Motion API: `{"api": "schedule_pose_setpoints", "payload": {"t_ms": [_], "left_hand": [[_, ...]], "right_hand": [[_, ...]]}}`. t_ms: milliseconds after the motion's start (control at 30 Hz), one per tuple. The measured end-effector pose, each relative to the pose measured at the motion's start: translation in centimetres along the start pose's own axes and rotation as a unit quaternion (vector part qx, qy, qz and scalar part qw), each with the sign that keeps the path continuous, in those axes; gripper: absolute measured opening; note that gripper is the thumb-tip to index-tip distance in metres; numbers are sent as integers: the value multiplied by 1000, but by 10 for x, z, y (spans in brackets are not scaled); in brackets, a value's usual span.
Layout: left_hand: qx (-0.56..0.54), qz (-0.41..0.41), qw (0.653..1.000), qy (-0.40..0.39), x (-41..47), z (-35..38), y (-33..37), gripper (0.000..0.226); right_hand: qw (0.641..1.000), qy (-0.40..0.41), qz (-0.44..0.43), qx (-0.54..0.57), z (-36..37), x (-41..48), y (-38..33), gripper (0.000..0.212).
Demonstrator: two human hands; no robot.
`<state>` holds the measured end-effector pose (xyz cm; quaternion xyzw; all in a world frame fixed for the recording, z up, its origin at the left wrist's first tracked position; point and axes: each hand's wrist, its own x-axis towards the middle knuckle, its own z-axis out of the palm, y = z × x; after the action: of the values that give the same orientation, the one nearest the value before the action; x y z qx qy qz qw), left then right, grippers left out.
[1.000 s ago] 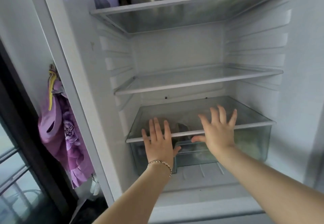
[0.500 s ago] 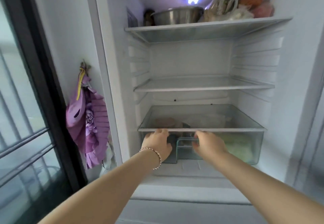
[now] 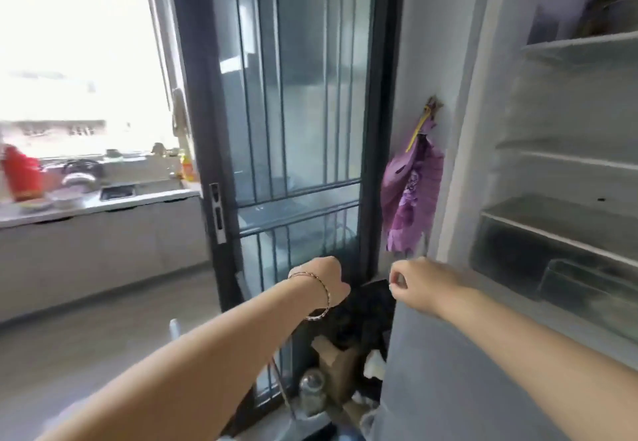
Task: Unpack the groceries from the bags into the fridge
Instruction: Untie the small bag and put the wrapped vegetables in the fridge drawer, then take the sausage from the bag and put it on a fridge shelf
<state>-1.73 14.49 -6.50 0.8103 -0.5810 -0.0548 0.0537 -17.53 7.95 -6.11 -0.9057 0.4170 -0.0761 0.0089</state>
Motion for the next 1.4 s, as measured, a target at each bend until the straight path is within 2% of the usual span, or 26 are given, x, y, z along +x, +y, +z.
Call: {"api": "schedule_pose_setpoints", "payload": {"t_ms": [67, 267, 433, 500, 633, 767, 867, 1000, 1100, 1167, 1400], "left_hand": [[-16, -70, 997, 14, -49, 2, -53, 29], [-44, -252, 966, 43, -210, 10, -171, 28], [-48, -410, 910, 47, -411, 35, -270, 29], [-54, -486, 871, 39, -522, 47, -309, 31], [-81, -590, 802, 59, -690, 53, -338, 30], [-112, -690, 711, 78, -874, 60, -350, 31], [-126, -744, 650, 92, -979, 68, -350, 30], [-112, -795, 589, 97, -1080, 77, -350, 31], [-123, -831, 533, 99, -1147, 87, -357, 29], [-127, -844, 512, 98, -1186, 92, -367, 28], [-120, -886, 416, 168, -1308, 107, -423, 21]], "right_hand": [[997, -37, -73, -12, 6, -4, -63, 23], [962, -65, -265, 2, 34, -45, -234, 25], [910, -75, -407, 15, 64, -140, -415, 24], [876, -88, -474, 25, 75, -209, -503, 23], [821, -109, -560, 36, 88, -327, -621, 20], [723, -127, -679, -3, 91, -475, -739, 20], [657, -167, -735, -8, 82, -567, -806, 15], [595, -165, -786, -14, 79, -662, -878, 22], [563, -152, -812, -4, 87, -723, -929, 22], [545, -149, -825, 2, 92, -754, -962, 23], [468, -195, -862, -5, 111, -852, -1092, 25]]}}
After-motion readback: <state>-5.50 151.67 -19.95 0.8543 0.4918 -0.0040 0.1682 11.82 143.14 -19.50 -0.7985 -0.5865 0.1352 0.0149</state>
